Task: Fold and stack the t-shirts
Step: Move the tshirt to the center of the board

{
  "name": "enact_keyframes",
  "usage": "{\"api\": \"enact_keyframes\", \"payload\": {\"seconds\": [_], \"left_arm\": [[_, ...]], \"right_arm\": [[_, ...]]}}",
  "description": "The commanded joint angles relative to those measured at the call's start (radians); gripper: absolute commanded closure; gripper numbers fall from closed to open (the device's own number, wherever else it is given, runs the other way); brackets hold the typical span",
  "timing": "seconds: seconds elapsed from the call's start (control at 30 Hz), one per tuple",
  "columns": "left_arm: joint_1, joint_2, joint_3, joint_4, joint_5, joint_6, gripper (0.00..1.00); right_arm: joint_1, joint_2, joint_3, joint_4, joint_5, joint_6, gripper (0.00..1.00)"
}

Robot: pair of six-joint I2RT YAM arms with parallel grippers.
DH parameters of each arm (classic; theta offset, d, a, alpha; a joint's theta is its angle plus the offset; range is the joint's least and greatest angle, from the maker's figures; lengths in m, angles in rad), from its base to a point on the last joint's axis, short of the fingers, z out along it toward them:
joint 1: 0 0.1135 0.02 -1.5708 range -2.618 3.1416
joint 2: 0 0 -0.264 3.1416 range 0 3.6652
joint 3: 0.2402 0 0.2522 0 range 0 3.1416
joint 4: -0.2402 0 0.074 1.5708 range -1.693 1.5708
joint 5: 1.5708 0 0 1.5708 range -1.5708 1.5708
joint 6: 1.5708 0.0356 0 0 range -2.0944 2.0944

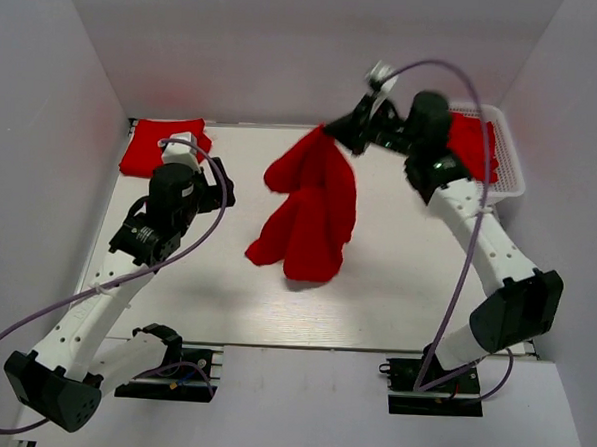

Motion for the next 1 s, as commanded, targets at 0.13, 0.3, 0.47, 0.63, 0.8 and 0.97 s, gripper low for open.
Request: {"api": "enact_keyframes", "payload": {"seconds": [0.13,0.3,0.47,0.63,0.8,0.97], "left_arm": [[0.005,-0.052,-0.036,-0.084,-0.04,-0.089,0.0],[0.005,-0.032,-0.07,-0.102,0.003,-0.1,0.0],[0.005,-0.021,-0.082,-0.138,0.012,-0.123,0.0],[0.005,-0.041,-0.144,-0.148,0.021,-0.157,0.0],[0.005,-0.017,-0.264,-0.096,0.118,-0.157,0.0],[-0.015,0.105,-0.315,-0.004,0.214,-0.137,0.0]], "right_arm": [[0.13,0.032,-0.475,0.217,0.226,0.0,1.0],[0.173,0.127,-0.475,0.073,0.272,0.001,0.09],[0.177,0.017,-0.447,0.047,0.413,0.023,0.09],[0.173,-0.141,-0.452,-0.101,0.625,0.07,0.09],[0.17,-0.337,-0.607,-0.197,0.769,0.148,0.09],[0.173,-0.452,-0.779,-0.24,0.763,0.179,0.09]]}}
